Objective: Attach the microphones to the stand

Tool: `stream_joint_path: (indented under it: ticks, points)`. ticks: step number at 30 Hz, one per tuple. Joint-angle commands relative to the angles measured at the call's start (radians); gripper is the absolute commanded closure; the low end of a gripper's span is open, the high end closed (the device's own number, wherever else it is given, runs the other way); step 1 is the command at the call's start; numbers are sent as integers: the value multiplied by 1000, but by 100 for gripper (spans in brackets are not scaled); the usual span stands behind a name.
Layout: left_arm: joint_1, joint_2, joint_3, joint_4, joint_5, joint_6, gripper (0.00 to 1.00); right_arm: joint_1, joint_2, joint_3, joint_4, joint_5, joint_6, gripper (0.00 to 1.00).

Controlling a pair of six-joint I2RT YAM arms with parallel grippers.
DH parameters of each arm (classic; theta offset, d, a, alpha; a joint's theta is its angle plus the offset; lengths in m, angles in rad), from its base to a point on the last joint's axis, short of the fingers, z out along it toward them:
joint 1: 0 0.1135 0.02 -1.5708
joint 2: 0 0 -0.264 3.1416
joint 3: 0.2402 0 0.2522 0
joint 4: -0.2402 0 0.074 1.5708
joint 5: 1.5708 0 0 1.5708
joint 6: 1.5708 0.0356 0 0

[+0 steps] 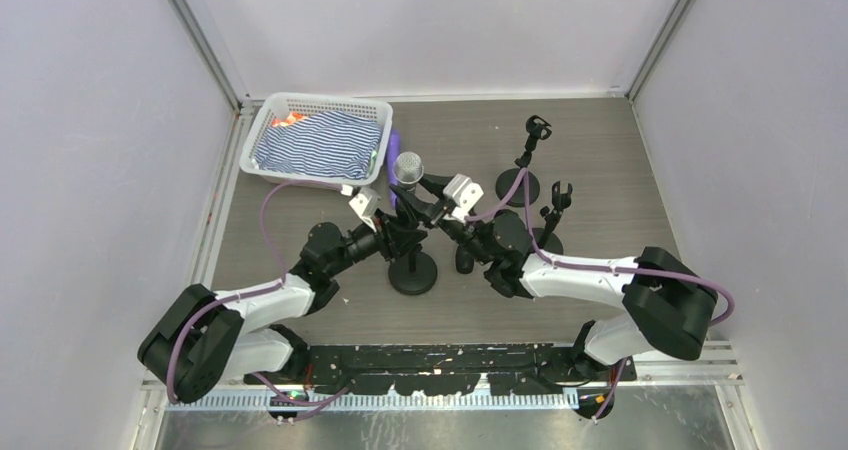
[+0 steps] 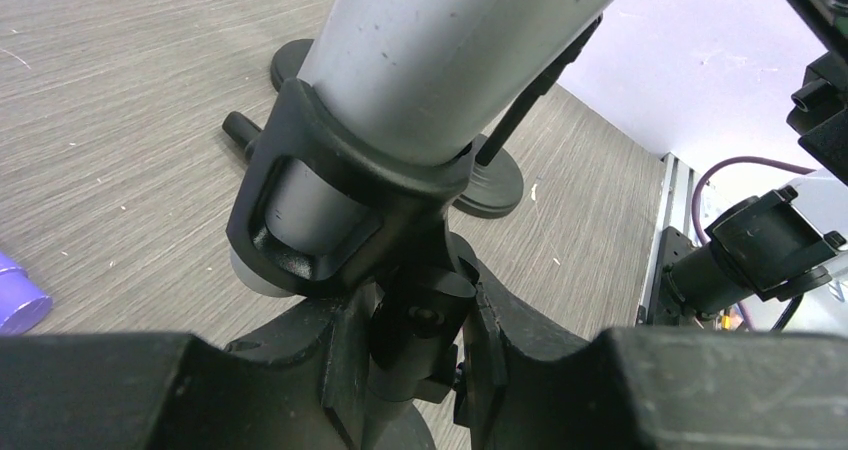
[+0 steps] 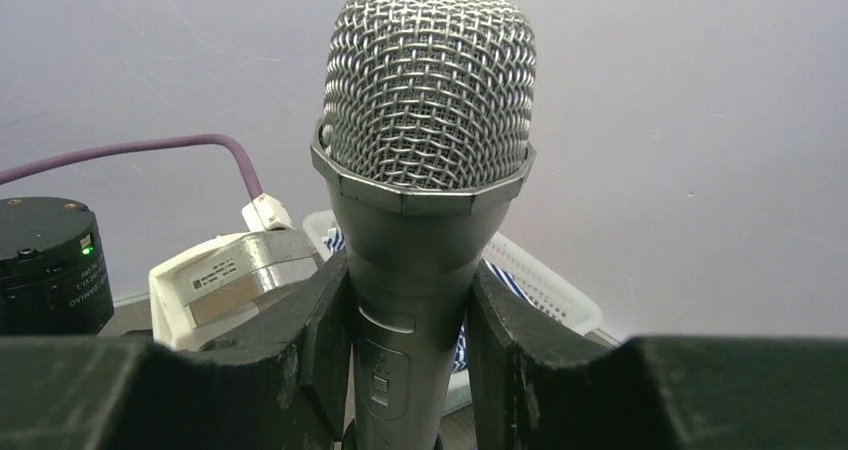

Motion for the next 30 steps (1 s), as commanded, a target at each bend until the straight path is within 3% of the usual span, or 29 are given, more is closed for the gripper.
stream_joint_path:
  ticks: [1,7,12,17,24,30]
  points:
    - [-21,-45,-4,60,28,-15,100,-15,118,-188,-639,47,-58,99]
    - [-21,-38,-8,40,-47,-50,100,18,27,-256,-504,-7,-117,99]
    - [-20,-32,-4,44,-30,-72,94,63,-13,-292,-390,39,-233,99]
    - [-21,-48,-11,46,-21,-78,82,93,-42,-305,-313,113,-298,99]
    - [-20,-76,-13,49,-20,-82,53,94,-80,-277,-365,95,-278,99]
    - [-21,-99,-7,57,-21,-86,49,94,-98,-278,-373,95,-246,99]
